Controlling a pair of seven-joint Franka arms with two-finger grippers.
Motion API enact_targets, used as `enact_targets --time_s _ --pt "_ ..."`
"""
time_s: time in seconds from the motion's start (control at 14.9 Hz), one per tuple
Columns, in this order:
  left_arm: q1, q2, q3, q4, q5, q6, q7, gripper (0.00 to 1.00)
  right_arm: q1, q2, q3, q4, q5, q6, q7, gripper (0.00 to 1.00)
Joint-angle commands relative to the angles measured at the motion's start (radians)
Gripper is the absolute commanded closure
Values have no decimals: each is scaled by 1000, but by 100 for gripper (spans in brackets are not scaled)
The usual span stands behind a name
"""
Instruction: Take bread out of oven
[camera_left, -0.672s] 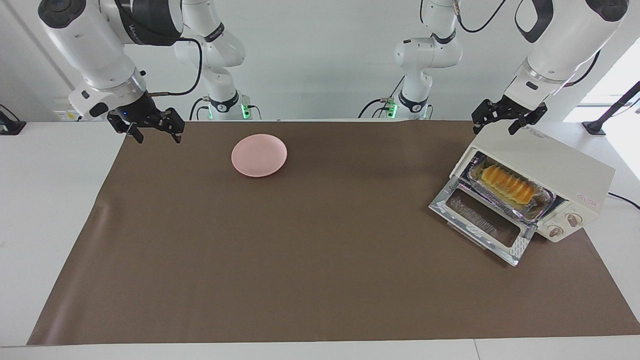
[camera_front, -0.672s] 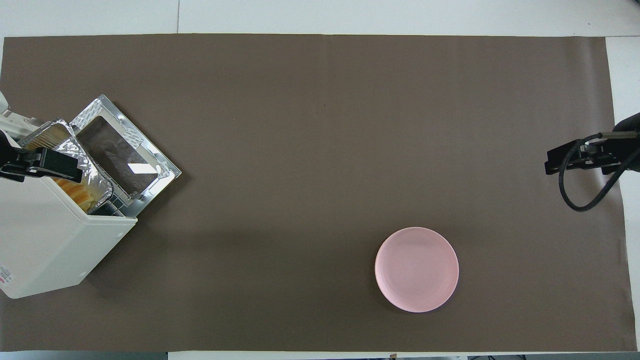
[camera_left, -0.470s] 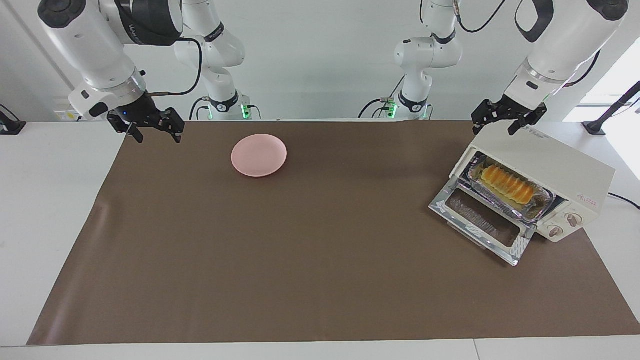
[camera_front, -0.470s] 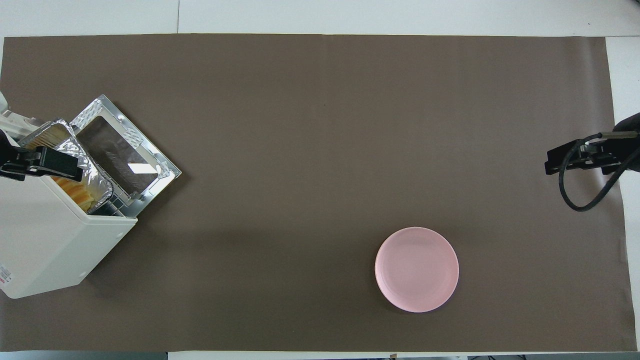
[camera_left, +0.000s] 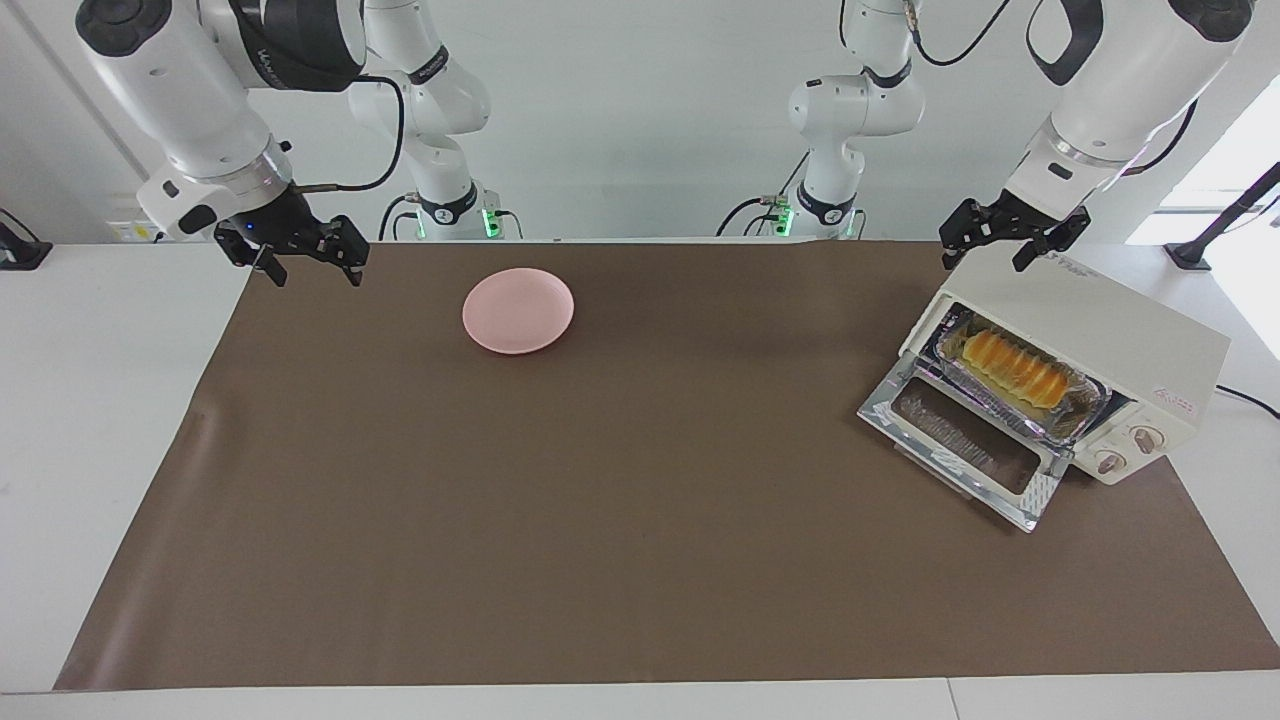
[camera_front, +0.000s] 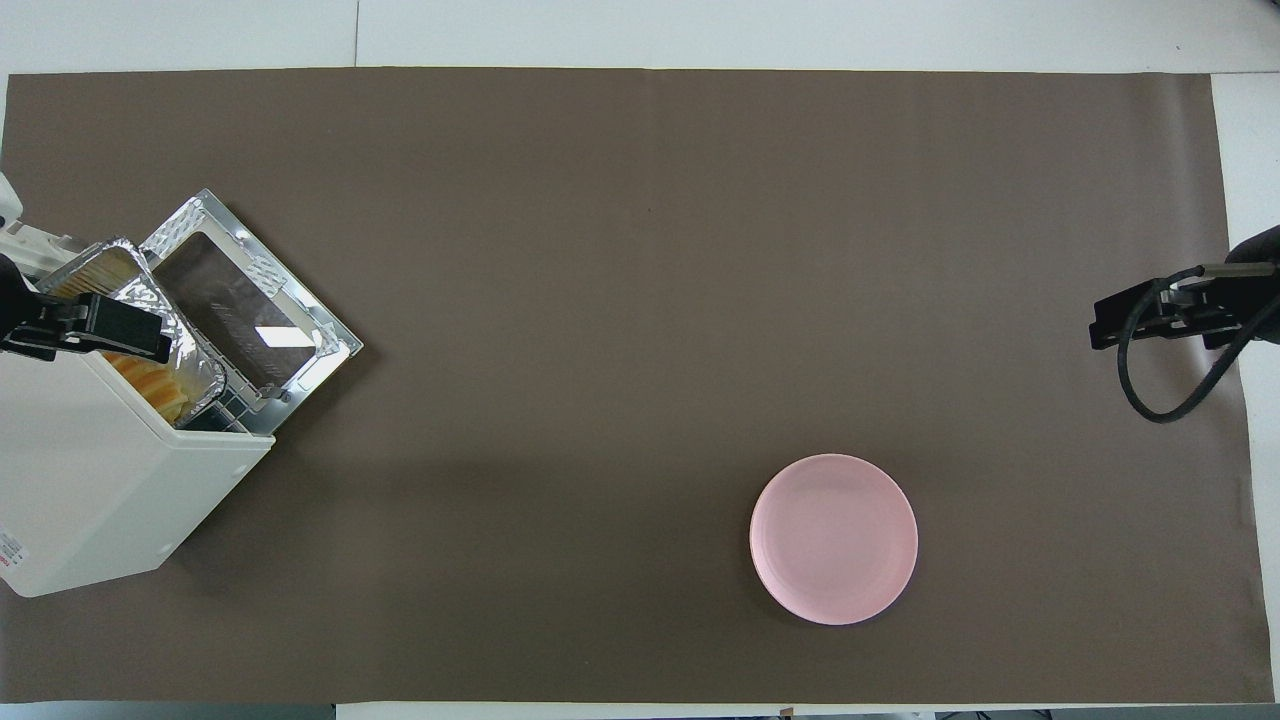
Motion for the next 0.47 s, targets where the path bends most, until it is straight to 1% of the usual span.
enact_targets --time_s 0.0,0.27,0.4 --pt "5 -3 2 0 -11 9 7 0 -12 -6 12 -8 -13 -5 7 0" --pt "13 -8 5 -1 -3 6 -11 0 -12 -6 12 -8 -15 -5 7 0" --pt "0 5 2 2 56 56 -81 0 -12 -6 12 -8 -15 -5 7 0"
